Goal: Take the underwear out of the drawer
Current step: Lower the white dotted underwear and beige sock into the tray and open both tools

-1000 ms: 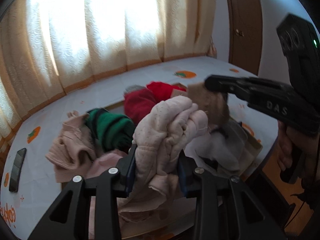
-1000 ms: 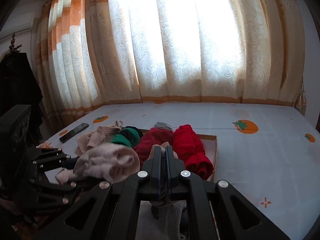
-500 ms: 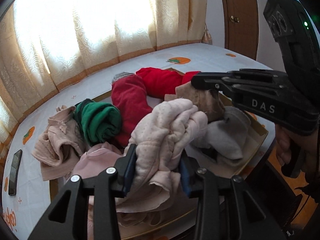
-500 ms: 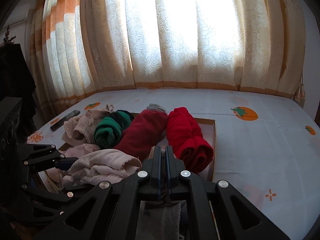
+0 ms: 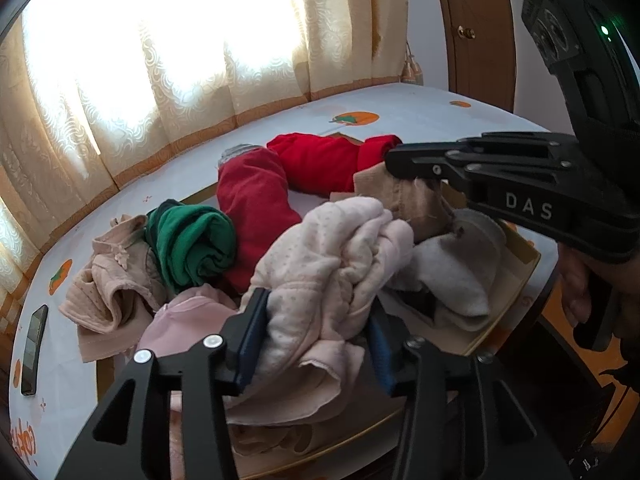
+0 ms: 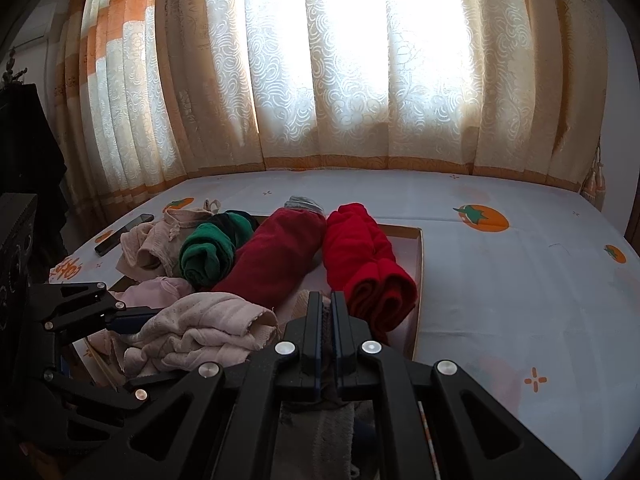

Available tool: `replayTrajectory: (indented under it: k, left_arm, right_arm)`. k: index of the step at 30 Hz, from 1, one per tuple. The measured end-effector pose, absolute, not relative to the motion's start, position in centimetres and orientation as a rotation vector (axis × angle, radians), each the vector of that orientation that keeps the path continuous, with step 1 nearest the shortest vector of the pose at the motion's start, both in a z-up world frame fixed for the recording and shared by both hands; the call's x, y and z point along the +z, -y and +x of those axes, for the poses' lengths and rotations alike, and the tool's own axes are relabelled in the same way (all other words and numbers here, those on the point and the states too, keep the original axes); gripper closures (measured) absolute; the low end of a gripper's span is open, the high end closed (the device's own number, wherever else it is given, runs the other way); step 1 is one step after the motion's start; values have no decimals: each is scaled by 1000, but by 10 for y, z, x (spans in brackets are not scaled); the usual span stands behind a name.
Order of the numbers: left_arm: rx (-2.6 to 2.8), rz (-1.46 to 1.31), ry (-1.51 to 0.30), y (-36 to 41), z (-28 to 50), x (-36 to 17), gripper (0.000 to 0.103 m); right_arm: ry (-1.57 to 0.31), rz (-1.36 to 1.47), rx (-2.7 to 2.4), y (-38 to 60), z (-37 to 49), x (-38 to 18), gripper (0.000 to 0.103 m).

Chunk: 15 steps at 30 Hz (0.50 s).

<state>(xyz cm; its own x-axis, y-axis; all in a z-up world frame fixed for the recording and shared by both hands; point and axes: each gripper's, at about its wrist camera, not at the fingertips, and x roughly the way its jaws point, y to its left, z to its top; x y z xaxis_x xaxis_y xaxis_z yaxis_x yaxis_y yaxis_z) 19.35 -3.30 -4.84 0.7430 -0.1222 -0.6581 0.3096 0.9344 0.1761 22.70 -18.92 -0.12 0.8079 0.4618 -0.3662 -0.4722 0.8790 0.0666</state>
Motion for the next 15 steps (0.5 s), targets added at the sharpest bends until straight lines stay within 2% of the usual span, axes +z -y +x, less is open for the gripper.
replayTrajectory:
  k: [15]
  left_arm:
    - [-239, 295, -693, 35, 193, -50, 52]
  right_arm:
    - [-392, -23, 490, 193, 226, -1, 97]
